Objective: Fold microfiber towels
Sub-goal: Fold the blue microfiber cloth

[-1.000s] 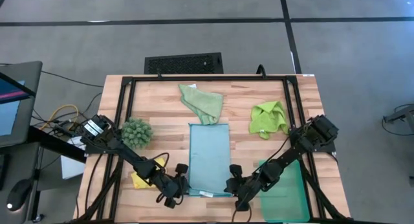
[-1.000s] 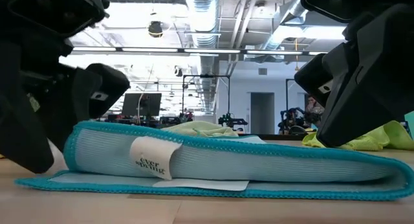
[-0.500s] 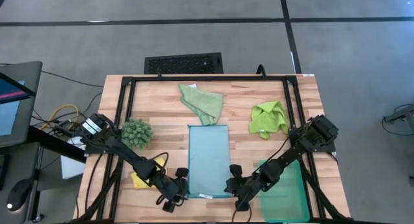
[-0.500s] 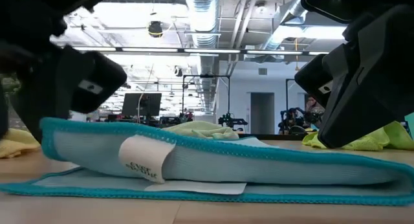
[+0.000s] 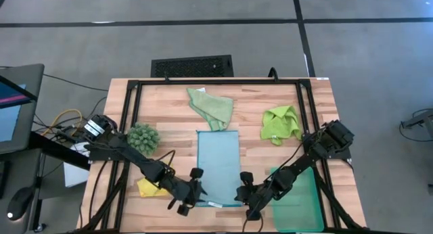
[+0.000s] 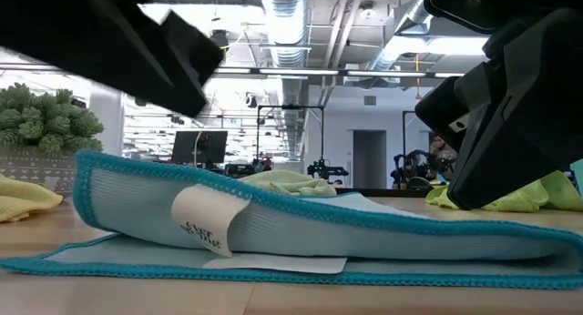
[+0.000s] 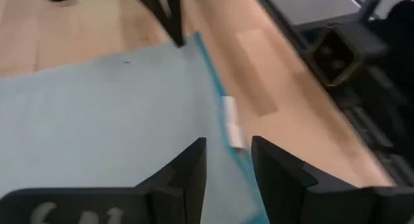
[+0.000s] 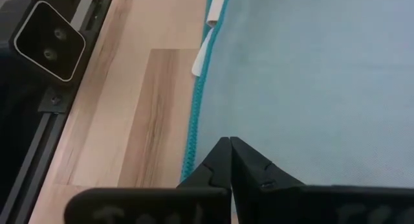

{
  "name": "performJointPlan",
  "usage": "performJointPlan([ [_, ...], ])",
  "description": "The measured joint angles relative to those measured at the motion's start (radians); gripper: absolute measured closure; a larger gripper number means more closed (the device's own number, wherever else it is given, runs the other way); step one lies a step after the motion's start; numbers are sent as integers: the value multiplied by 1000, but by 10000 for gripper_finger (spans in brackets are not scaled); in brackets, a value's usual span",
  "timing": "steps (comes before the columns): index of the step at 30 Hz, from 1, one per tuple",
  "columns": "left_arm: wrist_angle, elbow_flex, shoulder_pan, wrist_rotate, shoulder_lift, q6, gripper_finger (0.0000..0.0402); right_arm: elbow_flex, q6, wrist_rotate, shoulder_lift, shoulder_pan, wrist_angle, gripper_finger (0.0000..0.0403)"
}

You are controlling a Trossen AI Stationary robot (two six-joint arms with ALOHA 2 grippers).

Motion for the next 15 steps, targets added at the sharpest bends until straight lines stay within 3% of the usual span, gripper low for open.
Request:
performJointPlan([
  [15, 328, -27, 9, 175, 252, -73, 288, -3, -1, 4, 0, 1, 0, 379],
])
